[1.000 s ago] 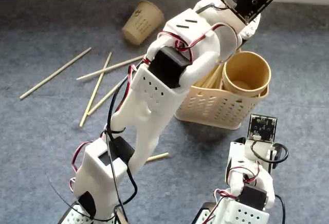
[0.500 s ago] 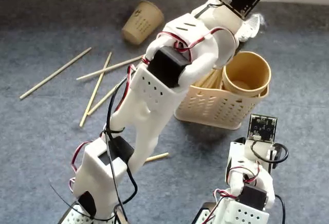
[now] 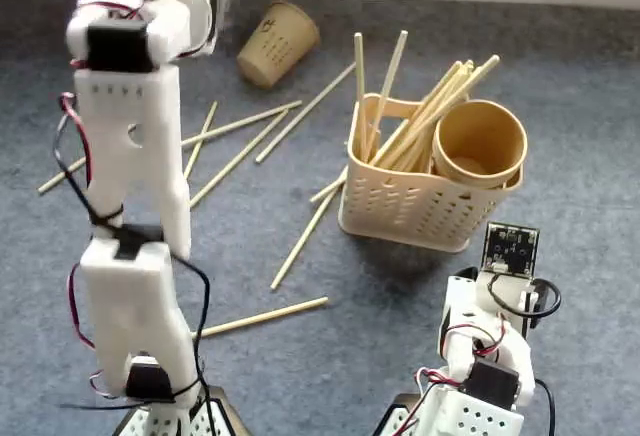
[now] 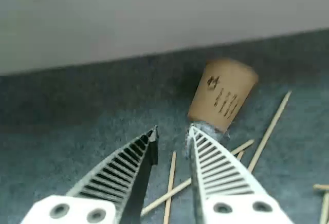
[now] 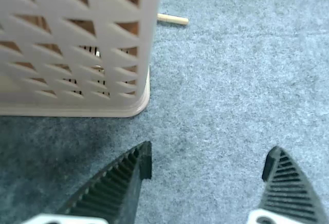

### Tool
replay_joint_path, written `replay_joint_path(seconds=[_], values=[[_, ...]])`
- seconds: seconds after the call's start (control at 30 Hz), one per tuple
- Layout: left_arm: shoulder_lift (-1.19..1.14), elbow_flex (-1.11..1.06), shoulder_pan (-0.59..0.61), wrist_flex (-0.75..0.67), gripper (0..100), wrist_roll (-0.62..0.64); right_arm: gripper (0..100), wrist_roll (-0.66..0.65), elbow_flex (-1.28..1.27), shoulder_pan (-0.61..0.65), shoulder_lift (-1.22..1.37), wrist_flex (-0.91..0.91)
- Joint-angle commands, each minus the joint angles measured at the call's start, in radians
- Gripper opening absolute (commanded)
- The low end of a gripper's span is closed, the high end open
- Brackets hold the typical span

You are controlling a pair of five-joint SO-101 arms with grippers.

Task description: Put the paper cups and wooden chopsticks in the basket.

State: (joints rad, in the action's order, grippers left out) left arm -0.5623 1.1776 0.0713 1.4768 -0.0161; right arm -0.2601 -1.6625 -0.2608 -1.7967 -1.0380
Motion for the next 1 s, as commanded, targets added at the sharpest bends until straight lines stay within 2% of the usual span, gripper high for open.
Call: replay_joint_path(seconds=[0.0, 0.13, 0.37, 0.47, 0.7, 0.9, 0.97], values=[[-0.163, -0.076, 0.031, -0.092, 13, -0.123, 33.6, -0.015, -0.101, 0.007, -0.005, 0.022], [-0.308, 0.018, 0.018, -0.167, 13, -0.146, 33.6, -0.015, -0.101, 0.007, -0.005, 0.022], [-0.406, 0.259, -0.058, -0.183, 15, -0.146, 33.6, -0.015, -0.101, 0.007, -0.005, 0.022], [-0.458, 0.268, -0.101, -0.285, 20, -0.146, 33.6, -0.015, -0.101, 0.007, -0.005, 0.022], [-0.618, 0.225, -0.113, -0.509, 21, -0.146, 33.6, -0.015, -0.101, 0.007, -0.005, 0.022], [-0.673, 0.223, -0.013, -0.500, 18, -0.146, 33.6, -0.015, -0.101, 0.008, -0.005, 0.022], [-0.674, 0.226, 0.018, -0.428, 19, -0.146, 33.6, -0.015, -0.101, 0.008, -0.005, 0.022]])
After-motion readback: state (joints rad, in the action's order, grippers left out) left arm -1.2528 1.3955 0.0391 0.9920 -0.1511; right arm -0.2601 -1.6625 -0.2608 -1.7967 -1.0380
